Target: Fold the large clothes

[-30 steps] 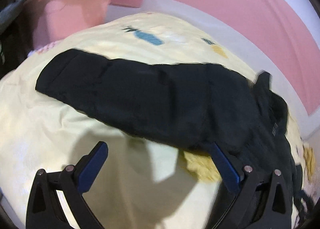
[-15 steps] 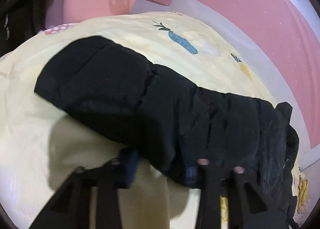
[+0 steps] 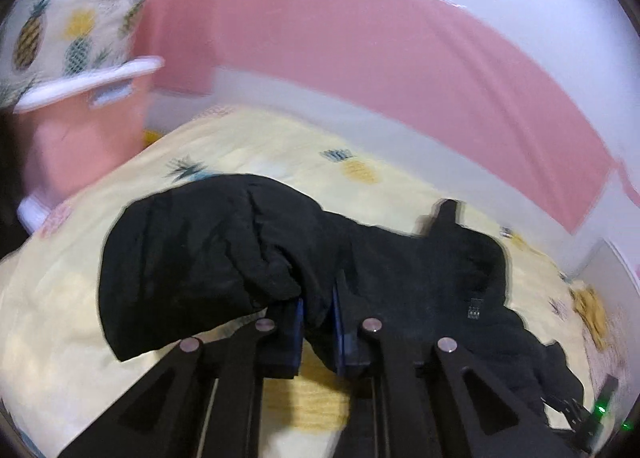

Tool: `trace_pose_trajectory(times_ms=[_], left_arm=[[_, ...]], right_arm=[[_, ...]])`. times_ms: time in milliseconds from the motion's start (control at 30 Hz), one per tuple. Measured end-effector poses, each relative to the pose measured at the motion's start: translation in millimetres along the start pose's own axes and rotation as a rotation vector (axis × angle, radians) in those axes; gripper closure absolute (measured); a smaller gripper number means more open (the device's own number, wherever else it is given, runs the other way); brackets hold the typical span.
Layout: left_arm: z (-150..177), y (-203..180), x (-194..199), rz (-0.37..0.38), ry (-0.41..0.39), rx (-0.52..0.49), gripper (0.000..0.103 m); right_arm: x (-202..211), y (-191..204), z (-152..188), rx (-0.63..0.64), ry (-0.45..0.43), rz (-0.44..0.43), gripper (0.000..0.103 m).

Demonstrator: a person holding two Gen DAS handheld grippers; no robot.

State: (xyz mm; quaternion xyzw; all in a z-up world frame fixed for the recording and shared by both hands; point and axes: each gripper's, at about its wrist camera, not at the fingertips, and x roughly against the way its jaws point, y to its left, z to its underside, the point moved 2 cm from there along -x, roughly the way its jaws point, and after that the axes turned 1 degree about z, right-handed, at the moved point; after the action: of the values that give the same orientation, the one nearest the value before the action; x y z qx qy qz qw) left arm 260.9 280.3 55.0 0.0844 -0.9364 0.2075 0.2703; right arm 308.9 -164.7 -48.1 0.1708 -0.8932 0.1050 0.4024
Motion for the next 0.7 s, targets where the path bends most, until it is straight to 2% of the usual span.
trace_pose_trajectory(times_ms=[133, 267, 367, 500, 600, 667, 700], left_arm=[[-0.4, -76.5, 7.6, 0.112, 0.005, -0.116, 0.091], [19.0, -152.2, -14.1, 0.237, 0.068, -0.204, 0.091], [42.4, -196.6, -40.5, 0.298, 0.124, -0.258, 0.088], [79.9, -235.8, -72.8, 0.326, 0.18, -0.299, 0.084], [105.3, -254.7, -94.3, 0.386, 0.261, -0.292, 0.065], [121.4, -265.2, -101.3, 0.442, 0.311, -0.28, 0.041], [127.5, -268.5, -101.7, 0.468, 0.323, -0.278, 0.037]], right_arm=[[17.1, -24.5, 5.3, -0.041, -0.028, 0.017, 0.025], [30.9, -50.4, 16.2, -0.086, -0.038, 0.042, 0.025], [37.5, -69.8, 26.4, -0.114, -0.036, 0.068, 0.025], [42.8, -92.3, 38.6, -0.142, -0.027, 0.095, 0.025], [42.4, -103.7, 43.3, -0.161, -0.022, 0.104, 0.025], [41.3, -110.3, 45.3, -0.176, -0.022, 0.108, 0.025], [40.4, -113.4, 46.0, -0.185, -0.022, 0.107, 0.025]])
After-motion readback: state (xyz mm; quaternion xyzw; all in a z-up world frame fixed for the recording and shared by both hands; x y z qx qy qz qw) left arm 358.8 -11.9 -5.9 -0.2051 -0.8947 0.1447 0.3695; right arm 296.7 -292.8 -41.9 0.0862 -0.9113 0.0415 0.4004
